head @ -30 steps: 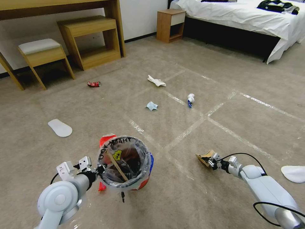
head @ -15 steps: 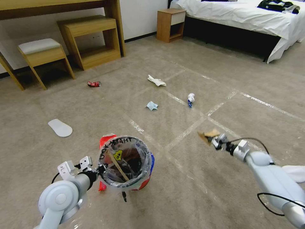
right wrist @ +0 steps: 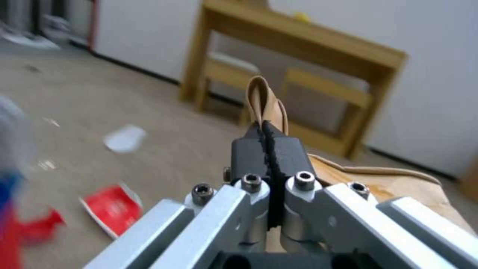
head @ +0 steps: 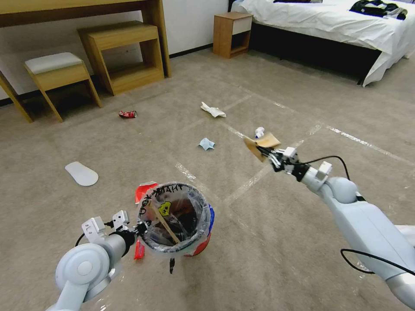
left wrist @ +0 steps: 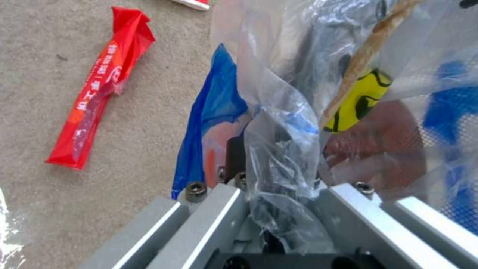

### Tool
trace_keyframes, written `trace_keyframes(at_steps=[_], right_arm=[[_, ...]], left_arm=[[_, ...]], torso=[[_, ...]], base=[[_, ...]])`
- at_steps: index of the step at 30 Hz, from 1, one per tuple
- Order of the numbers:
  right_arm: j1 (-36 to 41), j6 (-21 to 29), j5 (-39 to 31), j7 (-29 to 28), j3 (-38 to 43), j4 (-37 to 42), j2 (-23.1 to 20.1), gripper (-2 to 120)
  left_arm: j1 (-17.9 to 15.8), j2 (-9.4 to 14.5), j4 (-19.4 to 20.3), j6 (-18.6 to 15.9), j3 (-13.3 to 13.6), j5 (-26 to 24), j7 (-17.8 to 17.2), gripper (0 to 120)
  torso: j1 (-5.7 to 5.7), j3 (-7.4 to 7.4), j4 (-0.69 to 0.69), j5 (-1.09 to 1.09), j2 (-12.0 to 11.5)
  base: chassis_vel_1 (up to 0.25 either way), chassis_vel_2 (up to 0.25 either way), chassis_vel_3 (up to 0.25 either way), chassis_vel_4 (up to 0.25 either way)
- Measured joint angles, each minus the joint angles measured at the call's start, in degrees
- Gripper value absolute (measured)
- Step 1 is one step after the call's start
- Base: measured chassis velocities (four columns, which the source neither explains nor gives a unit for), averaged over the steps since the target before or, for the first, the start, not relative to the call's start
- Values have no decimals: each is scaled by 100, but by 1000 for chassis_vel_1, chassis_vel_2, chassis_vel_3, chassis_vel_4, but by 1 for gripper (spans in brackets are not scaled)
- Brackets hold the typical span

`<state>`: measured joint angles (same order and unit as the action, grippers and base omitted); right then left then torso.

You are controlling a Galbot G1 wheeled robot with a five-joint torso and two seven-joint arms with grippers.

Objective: Pick up the trash bin and place the garbage on the floor into it.

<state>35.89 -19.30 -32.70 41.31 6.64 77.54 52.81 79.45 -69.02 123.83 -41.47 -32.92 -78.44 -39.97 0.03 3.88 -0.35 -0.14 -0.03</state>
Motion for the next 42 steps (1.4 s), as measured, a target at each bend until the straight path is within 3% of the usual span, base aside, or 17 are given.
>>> trace_keyframes(at_steps=[5, 12, 20, 27, 42], right_arm=[[-62, 26, -157, 10, -233, 241, 14, 0], [-424, 127, -588, 166, -1503, 1064, 163, 0], [-759, 200, -609, 191, -2361, 1342, 370, 0], [-771, 184, -435, 306, -3022, 1118, 622, 0], [-379, 24, -65, 463, -3193, 674, 745, 0]], left_arm=[[-41, -17, -29, 0, 30, -10, -5, 1], [-143, -66, -128, 0, 84, -18, -34, 1], [-141, -90, -141, 5, 34, -24, -47, 1], [-103, -94, -92, 5, -41, -34, -57, 1], [-14, -119, 37, 4, -79, -39, -94, 0]], torso=[[0, 0, 0, -1, 0], [0, 0, 0, 0, 0], [0, 0, 0, 0, 0], [0, 0, -1, 1, 0], [0, 0, -1, 1, 0]], base=[[0, 0, 0, 0], [0, 0, 0, 0], [0, 0, 0, 0], [0, 0, 0, 0], [0, 0, 0, 0]])
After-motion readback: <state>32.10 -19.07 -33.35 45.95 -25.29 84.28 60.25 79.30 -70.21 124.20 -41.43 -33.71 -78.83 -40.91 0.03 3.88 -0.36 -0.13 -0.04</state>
